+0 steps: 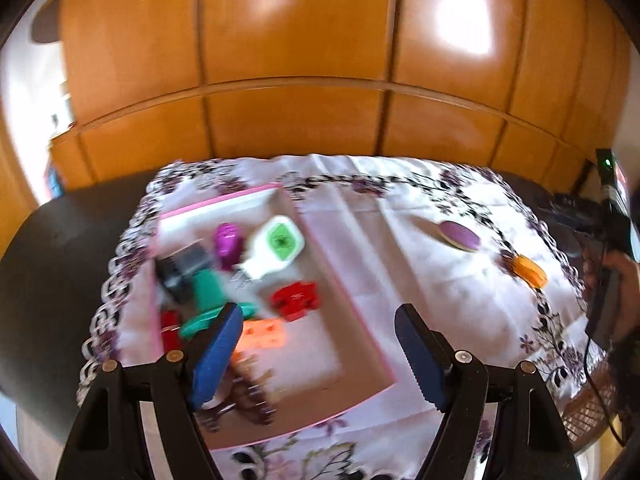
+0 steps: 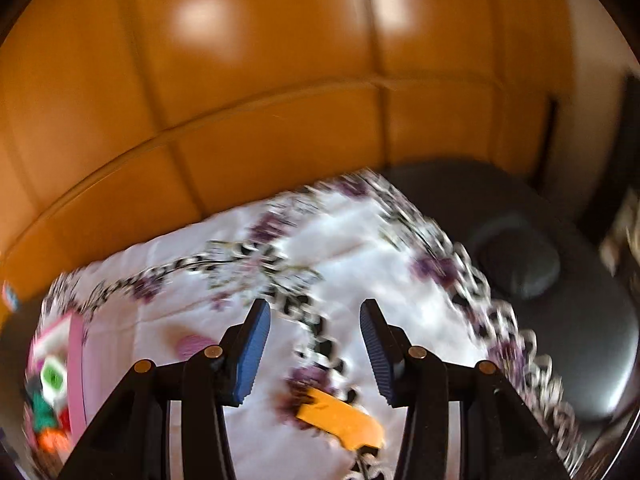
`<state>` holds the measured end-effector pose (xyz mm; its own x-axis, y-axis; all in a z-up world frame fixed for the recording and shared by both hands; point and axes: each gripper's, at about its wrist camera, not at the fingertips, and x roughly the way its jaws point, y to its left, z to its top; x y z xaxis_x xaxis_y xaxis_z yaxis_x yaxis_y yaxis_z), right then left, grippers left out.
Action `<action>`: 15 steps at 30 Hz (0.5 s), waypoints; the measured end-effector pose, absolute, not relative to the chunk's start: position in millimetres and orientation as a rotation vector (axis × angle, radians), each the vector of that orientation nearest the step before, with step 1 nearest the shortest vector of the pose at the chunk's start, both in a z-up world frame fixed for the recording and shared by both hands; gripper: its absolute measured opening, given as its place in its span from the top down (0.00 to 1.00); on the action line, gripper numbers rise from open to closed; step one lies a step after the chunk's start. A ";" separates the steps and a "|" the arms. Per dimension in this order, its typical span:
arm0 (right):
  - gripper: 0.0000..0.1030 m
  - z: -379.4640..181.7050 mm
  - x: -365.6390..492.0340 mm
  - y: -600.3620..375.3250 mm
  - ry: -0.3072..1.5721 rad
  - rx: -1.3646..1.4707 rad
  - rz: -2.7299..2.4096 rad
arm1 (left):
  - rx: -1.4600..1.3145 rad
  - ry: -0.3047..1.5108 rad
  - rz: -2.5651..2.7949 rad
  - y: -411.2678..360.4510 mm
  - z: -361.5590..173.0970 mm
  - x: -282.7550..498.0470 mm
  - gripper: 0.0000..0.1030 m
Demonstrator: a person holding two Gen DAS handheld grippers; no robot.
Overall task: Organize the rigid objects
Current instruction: 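Move both tools back toward the purple oval and flat orange piece, then grasp the purple oval piece with the left tool while the right tool grasps the flat orange piece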
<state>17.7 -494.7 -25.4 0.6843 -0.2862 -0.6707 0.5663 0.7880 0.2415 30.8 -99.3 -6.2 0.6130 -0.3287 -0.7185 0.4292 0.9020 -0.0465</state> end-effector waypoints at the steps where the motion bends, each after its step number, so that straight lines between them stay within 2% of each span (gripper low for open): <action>1: 0.54 -25.9 16.1 -499.4 0.648 0.487 -0.499 | 0.140 0.802 -0.453 -105.0 -7.7 31.4 0.24; 6: 0.54 -31.3 17.8 -503.7 0.667 0.520 -0.492 | 0.188 0.839 -0.559 -158.2 -19.0 42.8 0.22; 8: 0.54 -30.3 16.8 -501.4 0.664 0.518 -0.487 | 0.230 0.867 -0.605 -188.9 -28.3 51.9 0.14; 10: 0.54 -30.0 16.2 -500.4 0.657 0.524 -0.478 | 0.255 0.886 -0.634 -215.4 -36.1 59.6 0.11; 12: 0.54 -29.6 14.8 -501.1 0.657 0.534 -0.476 | 0.286 0.898 -0.658 -243.8 -43.4 67.8 0.03; 15: 0.54 -31.2 14.3 -504.4 0.662 0.556 -0.476 | 0.333 0.909 -0.704 -280.7 -54.3 78.9 0.02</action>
<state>14.3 -504.4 -31.2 0.6938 -0.2331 -0.6814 0.5723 0.7528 0.3252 78.9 -280.7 -54.3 0.4141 -0.4136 -0.8109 0.6817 0.7312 -0.0248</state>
